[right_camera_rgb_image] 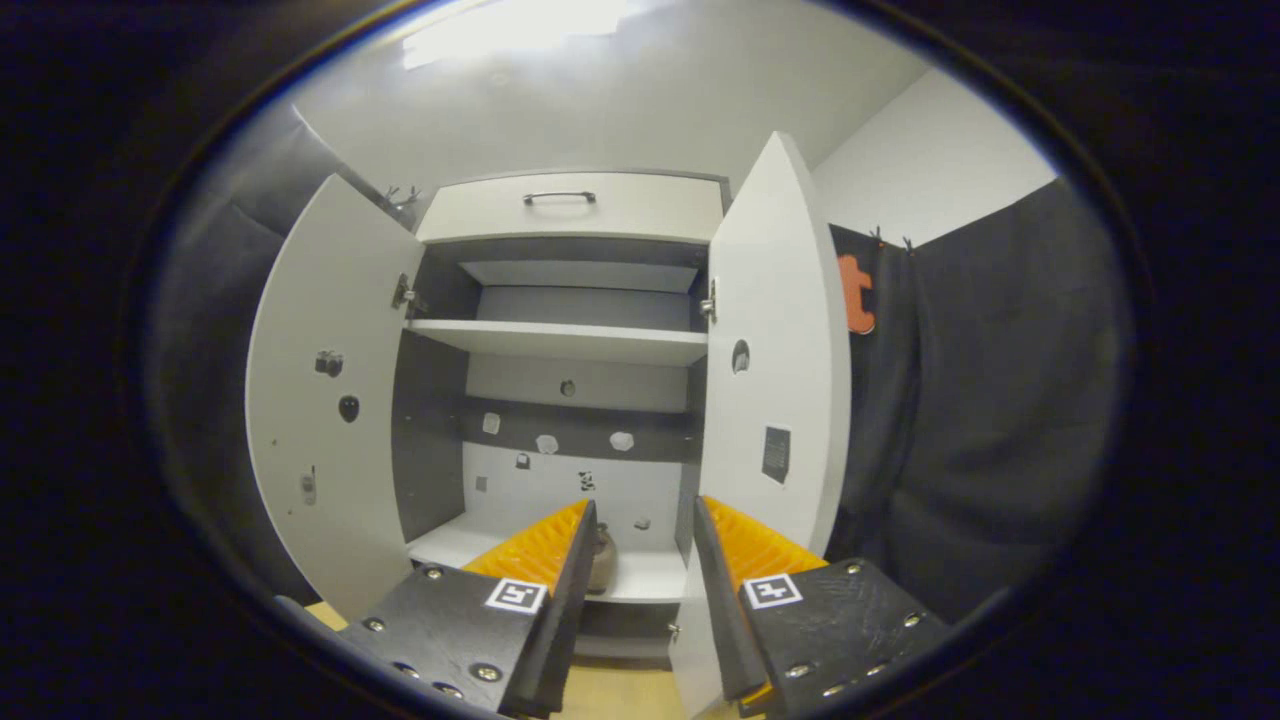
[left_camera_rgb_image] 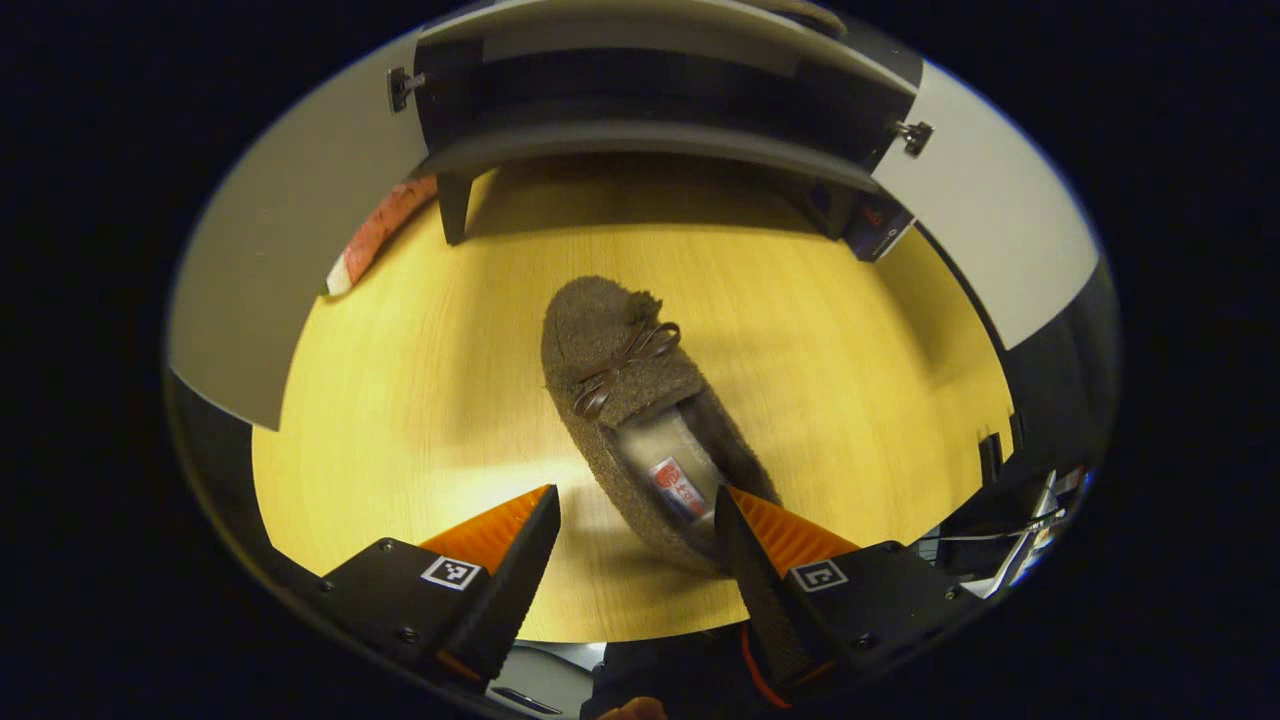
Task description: Grab one shoe with the right hand and put it into the shoe cabinet, grab the other shoe with the left hand and put it into the shoe cabinet; then close the right door with the right hand and the left door with the left hand.
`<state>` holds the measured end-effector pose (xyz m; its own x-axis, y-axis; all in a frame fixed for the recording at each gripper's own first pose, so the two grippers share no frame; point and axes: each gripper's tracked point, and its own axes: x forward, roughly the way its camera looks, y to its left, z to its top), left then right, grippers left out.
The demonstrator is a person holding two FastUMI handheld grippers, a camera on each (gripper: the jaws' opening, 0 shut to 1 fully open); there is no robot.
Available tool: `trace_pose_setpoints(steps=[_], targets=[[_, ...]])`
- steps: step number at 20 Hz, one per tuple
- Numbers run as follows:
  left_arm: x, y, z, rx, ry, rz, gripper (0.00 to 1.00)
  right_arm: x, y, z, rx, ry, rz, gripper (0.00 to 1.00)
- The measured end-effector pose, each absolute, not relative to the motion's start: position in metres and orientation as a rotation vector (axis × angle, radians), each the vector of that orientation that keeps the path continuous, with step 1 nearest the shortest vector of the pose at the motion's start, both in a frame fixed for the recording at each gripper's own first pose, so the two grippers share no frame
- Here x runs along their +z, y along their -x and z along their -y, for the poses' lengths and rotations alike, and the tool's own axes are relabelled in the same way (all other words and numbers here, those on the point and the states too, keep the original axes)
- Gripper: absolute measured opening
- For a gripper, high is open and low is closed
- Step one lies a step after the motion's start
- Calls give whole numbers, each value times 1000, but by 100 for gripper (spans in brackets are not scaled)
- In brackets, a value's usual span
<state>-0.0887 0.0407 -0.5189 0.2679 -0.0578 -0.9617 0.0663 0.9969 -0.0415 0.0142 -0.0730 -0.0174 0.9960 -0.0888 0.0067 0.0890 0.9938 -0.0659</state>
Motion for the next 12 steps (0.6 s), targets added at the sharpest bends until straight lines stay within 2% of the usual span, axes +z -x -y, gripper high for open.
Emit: trace_pose_setpoints(steps=[1,2,3,6,10,12], targets=[[-523,88,-40,-72,-1,-1321,95,-15,-12,77,-97,67,9,57],[-527,86,-41,-53,13,-1344,100,-13,-10,81,-105,65,13,54],[-531,86,-42,-38,27,-1360,95,-11,-8,87,-115,62,17,58],[-540,88,-39,1,71,-1390,94,-9,-1,110,-160,61,19,65],[-543,88,-33,26,138,-1394,87,-8,7,145,-229,26,16,90],[-543,89,-25,34,192,-1400,78,-10,11,163,-266,17,14,90]])
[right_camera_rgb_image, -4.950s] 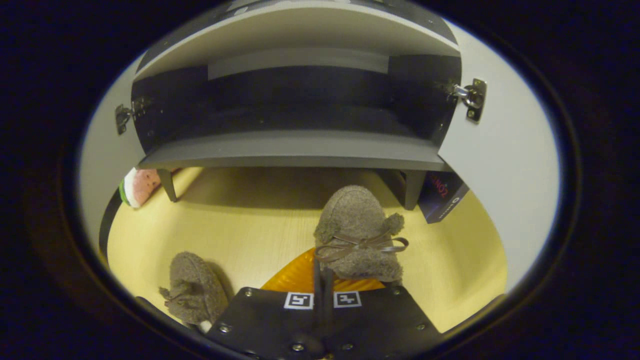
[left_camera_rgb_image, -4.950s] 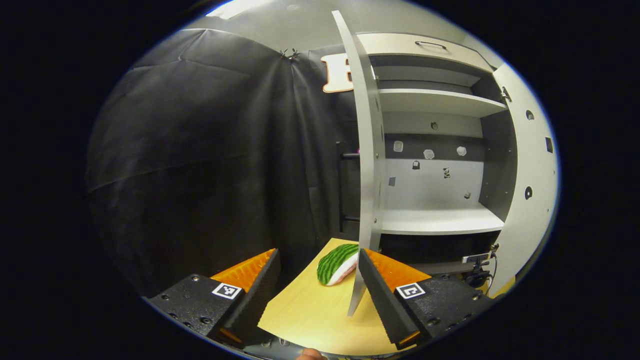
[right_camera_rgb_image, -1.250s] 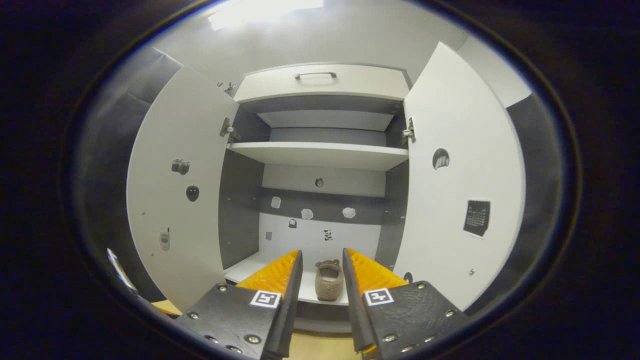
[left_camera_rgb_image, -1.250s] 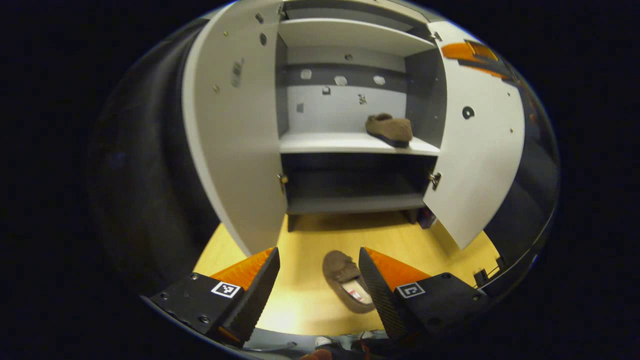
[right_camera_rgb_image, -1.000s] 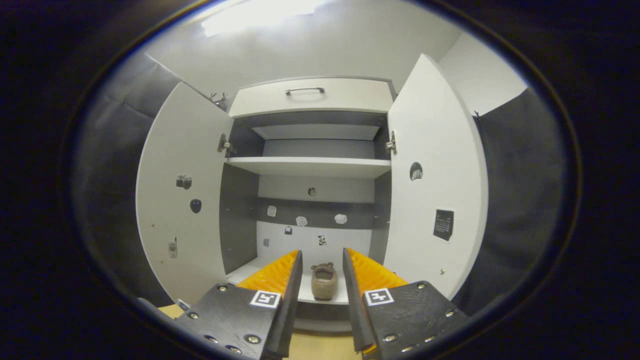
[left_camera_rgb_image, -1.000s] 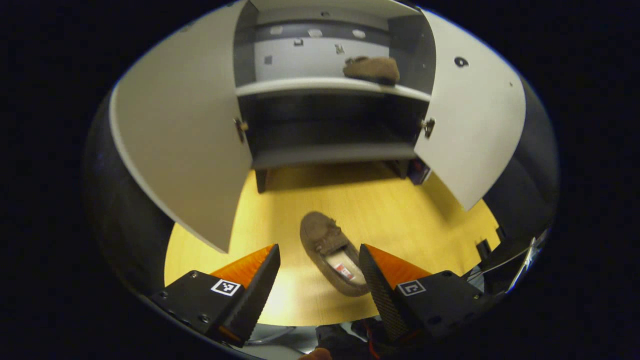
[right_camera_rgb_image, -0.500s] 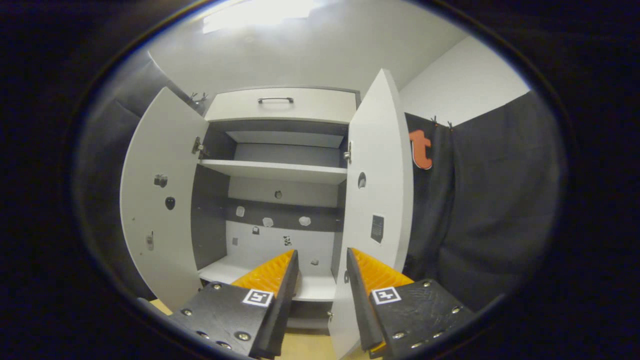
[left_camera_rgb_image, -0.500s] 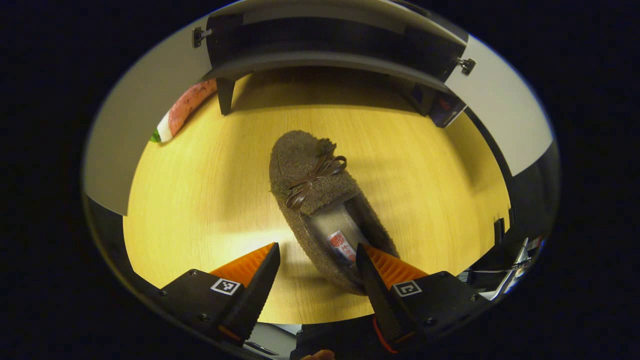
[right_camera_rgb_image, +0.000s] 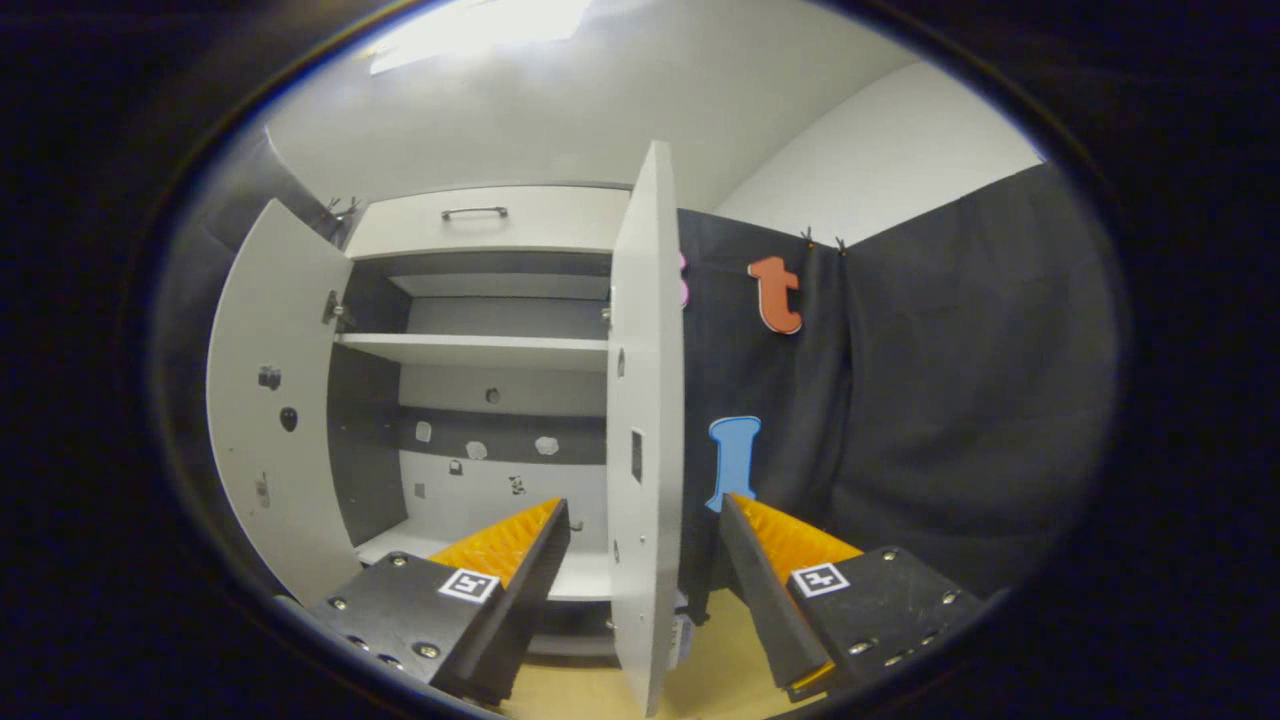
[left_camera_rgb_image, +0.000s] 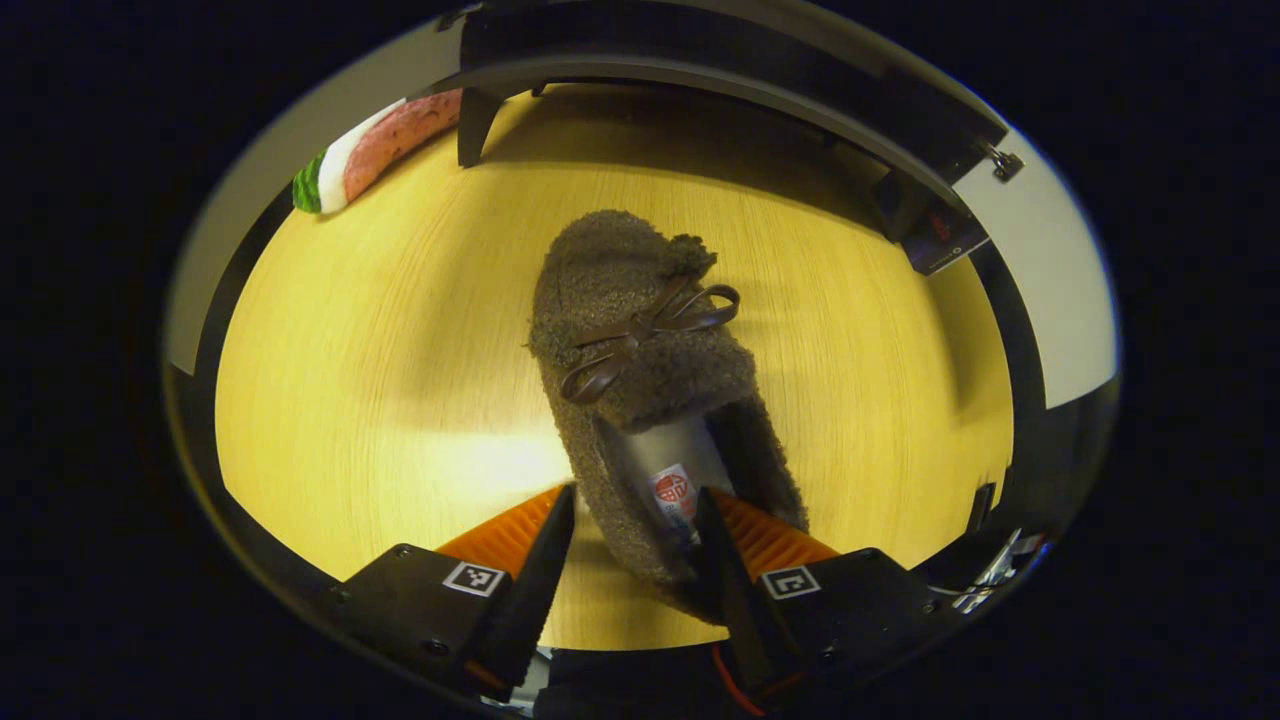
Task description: Grab one shoe with the right hand and put it into the shoe cabinet, grab the other shoe with the left hand and put it into the shoe cabinet; then close the right door with the right hand and the left door with the left hand.
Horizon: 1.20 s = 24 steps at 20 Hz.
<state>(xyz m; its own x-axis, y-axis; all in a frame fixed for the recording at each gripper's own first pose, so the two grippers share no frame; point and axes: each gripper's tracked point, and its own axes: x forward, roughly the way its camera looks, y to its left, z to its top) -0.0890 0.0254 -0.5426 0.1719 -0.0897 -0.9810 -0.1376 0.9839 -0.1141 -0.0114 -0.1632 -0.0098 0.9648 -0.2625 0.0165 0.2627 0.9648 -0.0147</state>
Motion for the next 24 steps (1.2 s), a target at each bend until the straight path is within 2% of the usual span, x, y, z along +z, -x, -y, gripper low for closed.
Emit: trace_pose_setpoints(steps=[2,6,7,8,9,11,12,14,15,16,17,21,24], targets=[[-542,89,-26,44,210,-1421,59,-11,15,179,-298,17,13,90],[-543,90,-30,74,273,-1441,45,-13,21,198,-340,12,15,90],[-540,87,-33,88,282,-1423,35,-15,24,202,-346,6,9,87],[-543,82,-37,105,277,-1406,29,-16,25,205,-349,-3,5,87],[-543,75,-42,128,266,-1388,16,-18,25,207,-350,-11,1,91],[-540,74,-42,121,227,-1382,2,-21,26,211,-352,-21,-7,88],[-541,73,-45,111,215,-1367,2,-21,26,214,-352,-22,-8,91],[-541,66,-55,108,198,-1333,1,-23,28,217,-349,-18,-14,88],[-537,62,-59,102,181,-1318,1,-23,29,219,-348,-17,-16,91],[-534,59,-60,92,174,-1304,1,-23,30,221,-348,-19,-18,88],[-531,56,-61,83,174,-1287,1,-24,30,222,-348,-23,-19,91],[-514,54,-70,71,186,-1203,1,-28,33,226,-352,-48,-26,91],[-526,53,-68,65,203,-1124,1,-29,34,232,-358,-62,-22,91]])
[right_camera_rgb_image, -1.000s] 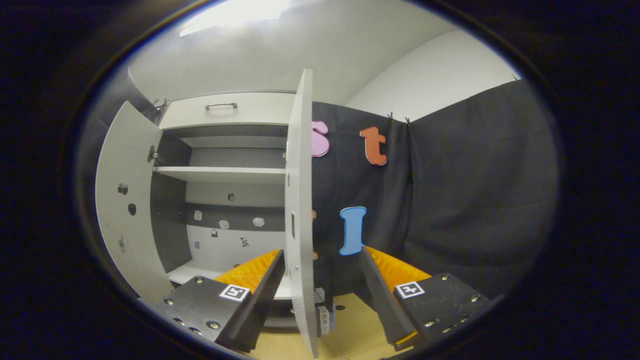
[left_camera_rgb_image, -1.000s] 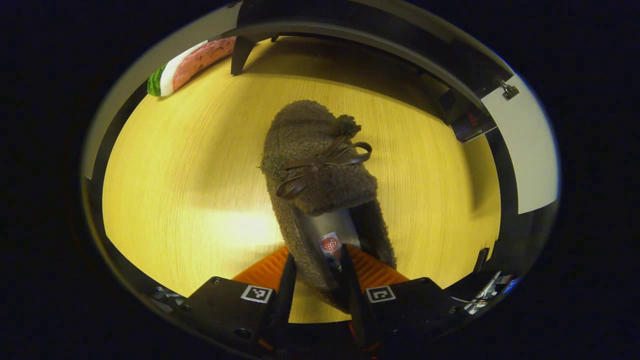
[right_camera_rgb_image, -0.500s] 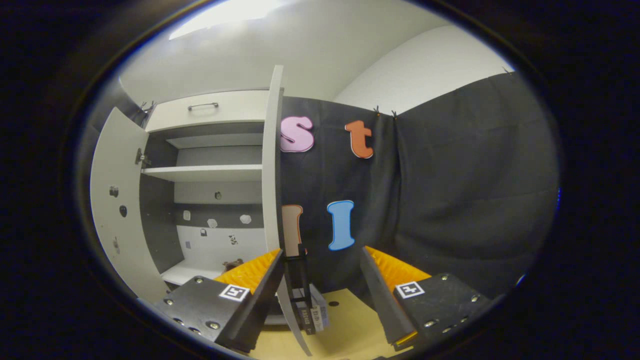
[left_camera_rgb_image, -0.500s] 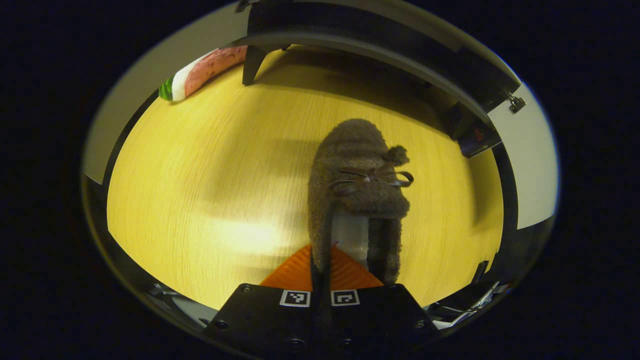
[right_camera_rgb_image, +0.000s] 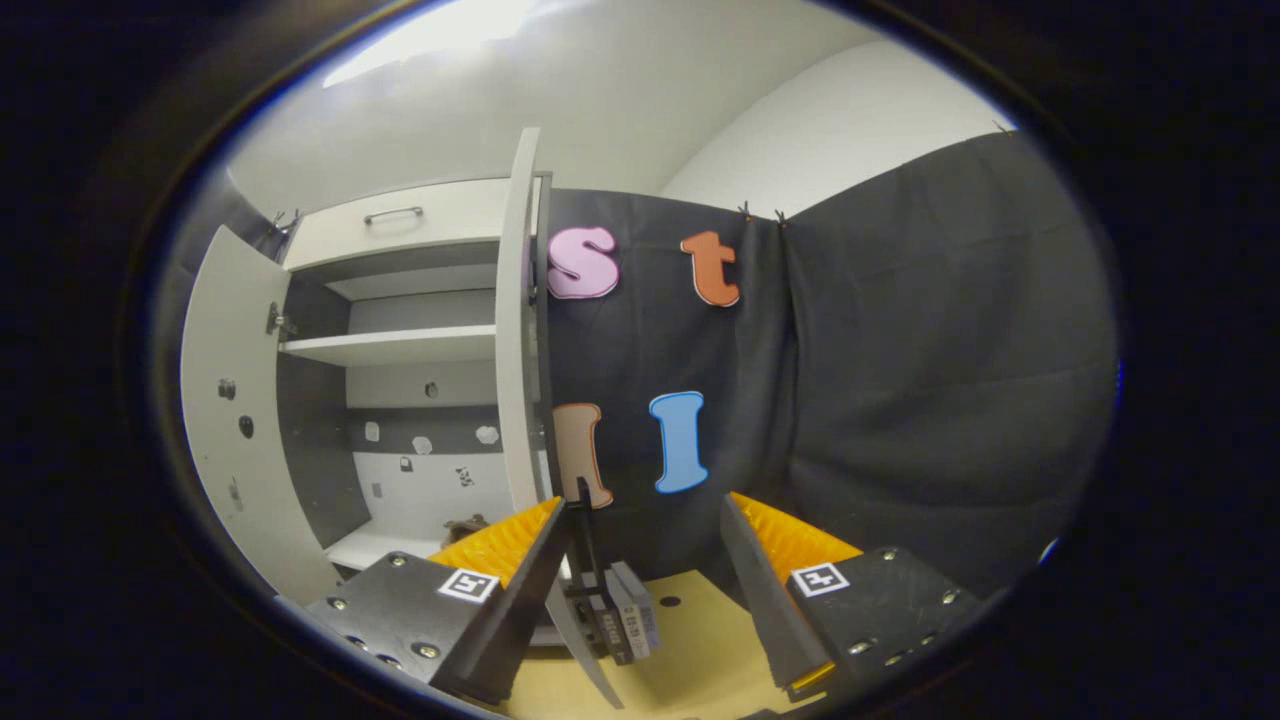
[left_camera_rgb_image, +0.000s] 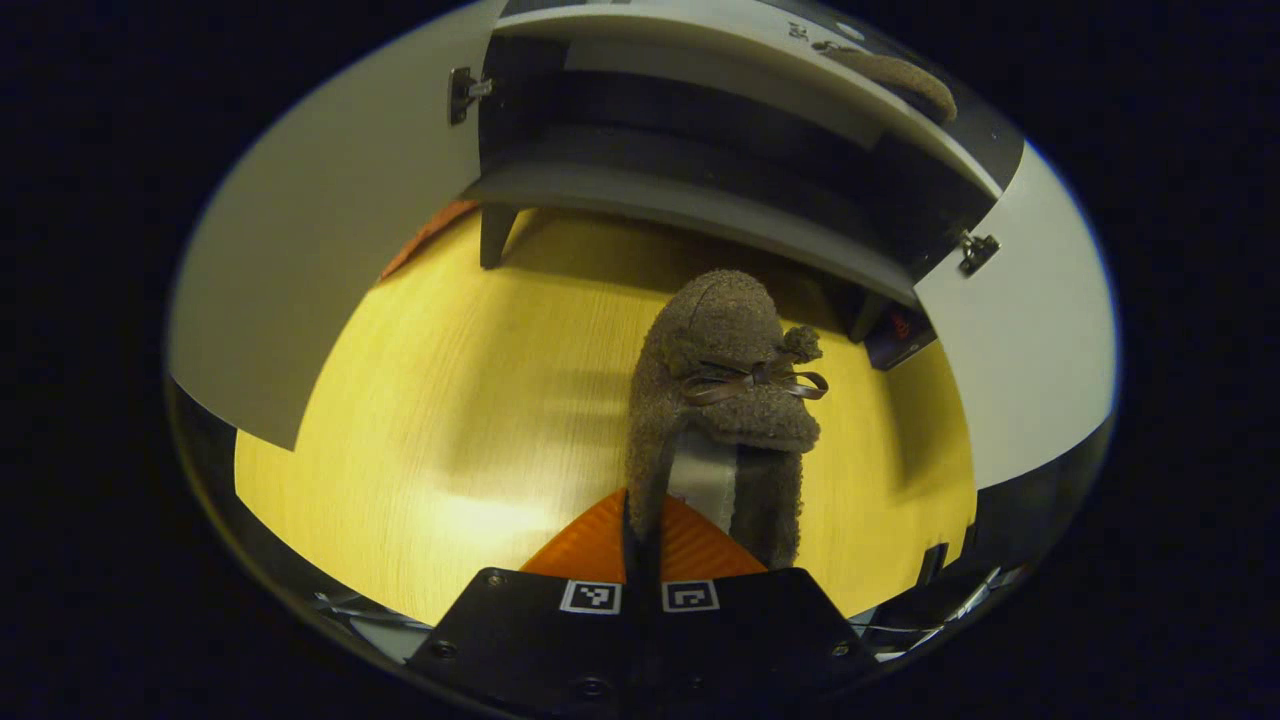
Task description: Grab one shoe with the right hand and put it into the shoe cabinet, grab the other shoe with the left hand and put it into the shoe cabinet; then close the right door with the right hand and the left door with the left hand.
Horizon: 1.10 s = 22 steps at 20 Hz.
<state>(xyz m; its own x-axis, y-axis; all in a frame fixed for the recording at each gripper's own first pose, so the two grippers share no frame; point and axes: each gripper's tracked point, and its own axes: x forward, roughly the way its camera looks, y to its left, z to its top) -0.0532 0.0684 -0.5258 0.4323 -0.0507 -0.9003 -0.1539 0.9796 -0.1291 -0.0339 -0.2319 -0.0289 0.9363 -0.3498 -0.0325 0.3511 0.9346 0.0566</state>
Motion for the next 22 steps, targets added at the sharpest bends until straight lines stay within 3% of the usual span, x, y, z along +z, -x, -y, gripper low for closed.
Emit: trace_pose_setpoints(steps=[15,22], targets=[[-508,40,-81,-15,275,-658,1,-46,32,249,-382,-105,-39,91],[-504,42,-83,-14,248,-561,0,-54,36,263,-427,-109,-50,88]])
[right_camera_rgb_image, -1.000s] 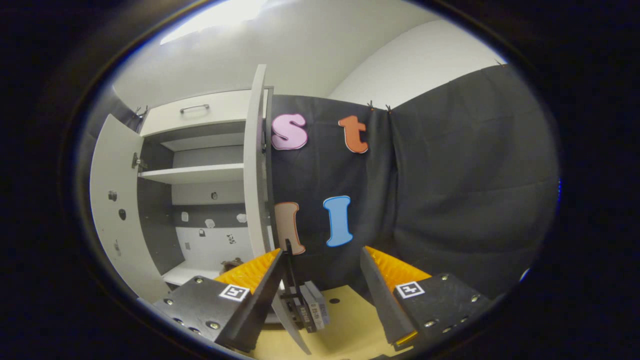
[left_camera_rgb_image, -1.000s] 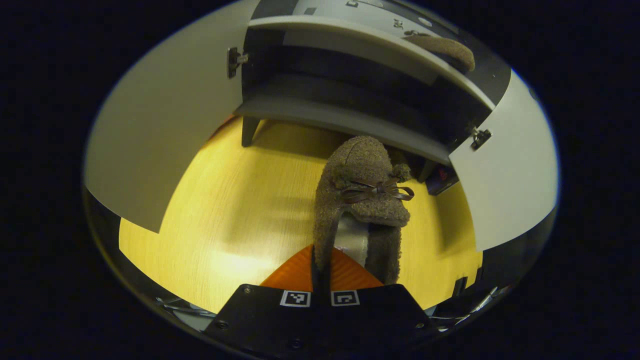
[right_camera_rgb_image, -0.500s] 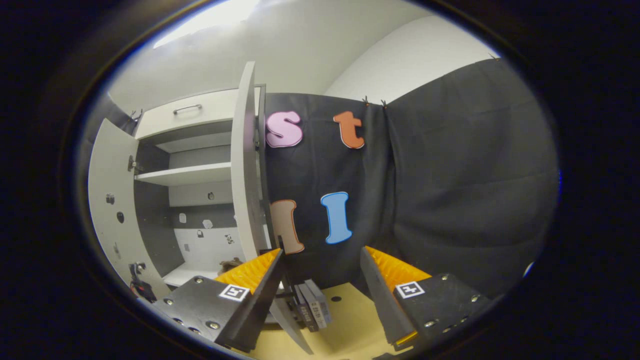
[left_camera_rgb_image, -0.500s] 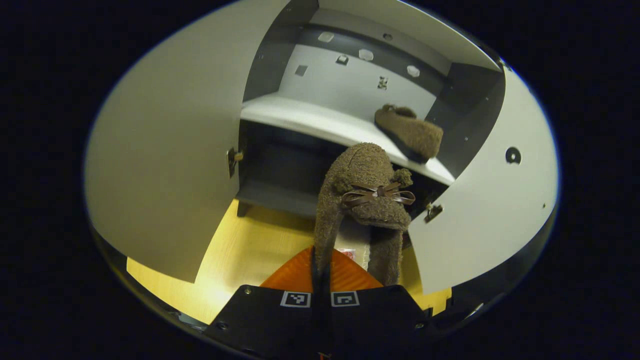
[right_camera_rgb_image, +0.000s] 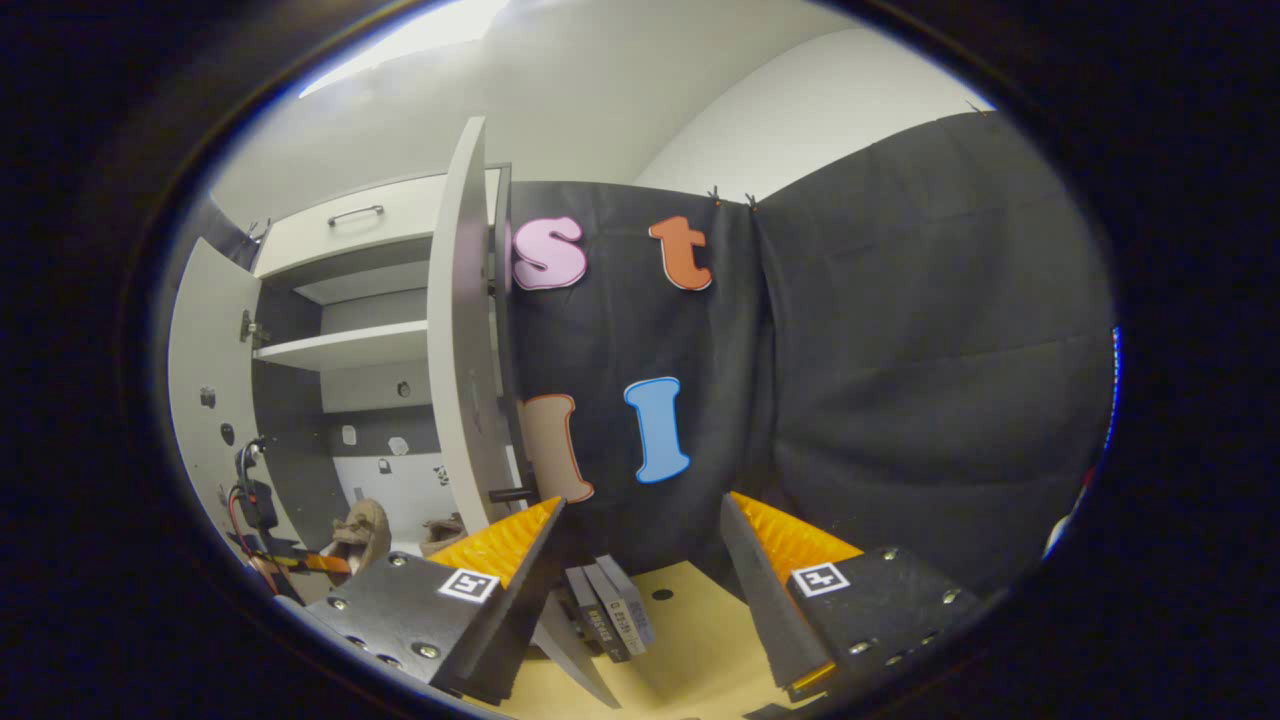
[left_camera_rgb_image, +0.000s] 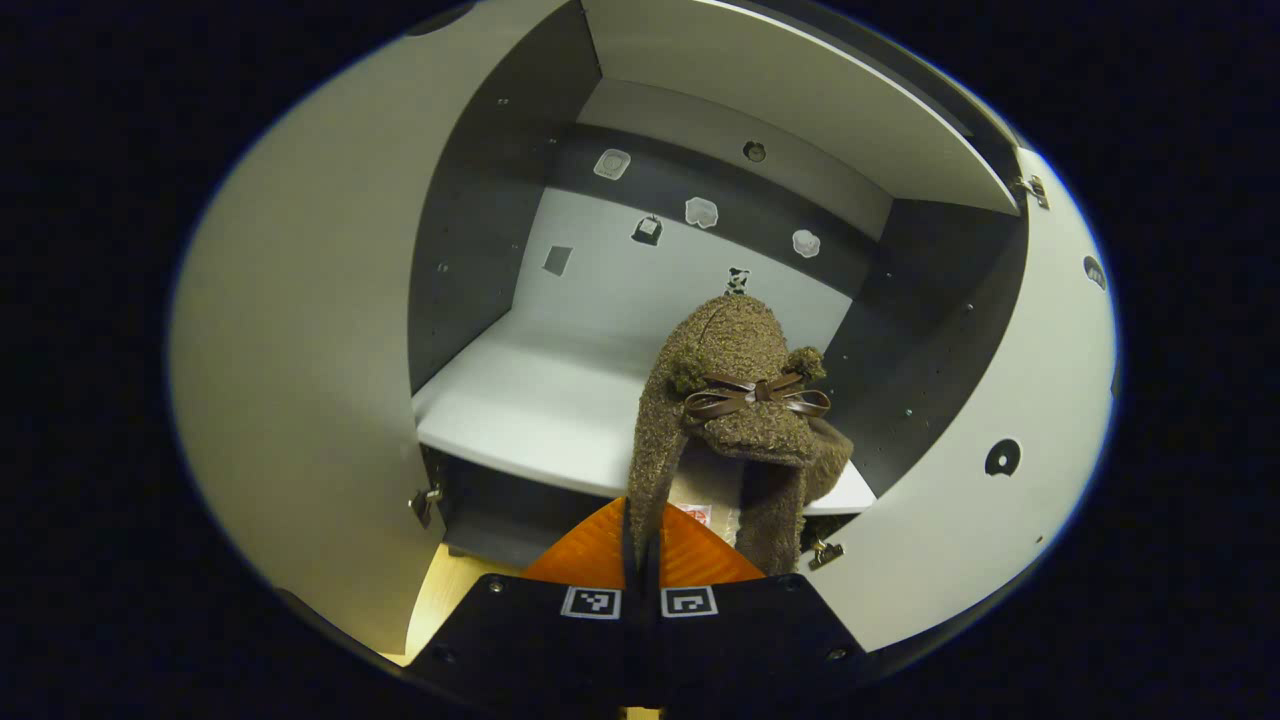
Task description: Grab one shoe with the right hand and put it into the shoe cabinet, grab the other shoe with the left hand and put it into the shoe cabinet; then close the right door with the right hand and the left door with the left hand.
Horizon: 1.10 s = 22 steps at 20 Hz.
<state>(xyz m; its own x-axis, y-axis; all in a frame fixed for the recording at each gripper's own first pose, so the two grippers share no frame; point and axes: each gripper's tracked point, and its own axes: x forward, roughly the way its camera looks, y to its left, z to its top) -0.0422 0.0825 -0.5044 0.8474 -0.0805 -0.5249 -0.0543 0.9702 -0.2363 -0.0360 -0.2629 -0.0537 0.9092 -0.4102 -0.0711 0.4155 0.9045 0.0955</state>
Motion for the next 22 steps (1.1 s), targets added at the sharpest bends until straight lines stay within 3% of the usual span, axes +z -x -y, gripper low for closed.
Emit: trace_pose_setpoints(steps=[14,18,21,22], targets=[[-512,29,-81,38,172,-612,1,-66,49,286,-524,-83,-96,91],[-511,22,-80,37,101,-608,9,-67,43,278,-515,-81,-97,88],[-505,22,-73,5,84,-597,23,-67,41,274,-501,-74,-98,88],[-504,25,-70,-5,80,-600,21,-67,40,272,-492,-76,-99,88]])
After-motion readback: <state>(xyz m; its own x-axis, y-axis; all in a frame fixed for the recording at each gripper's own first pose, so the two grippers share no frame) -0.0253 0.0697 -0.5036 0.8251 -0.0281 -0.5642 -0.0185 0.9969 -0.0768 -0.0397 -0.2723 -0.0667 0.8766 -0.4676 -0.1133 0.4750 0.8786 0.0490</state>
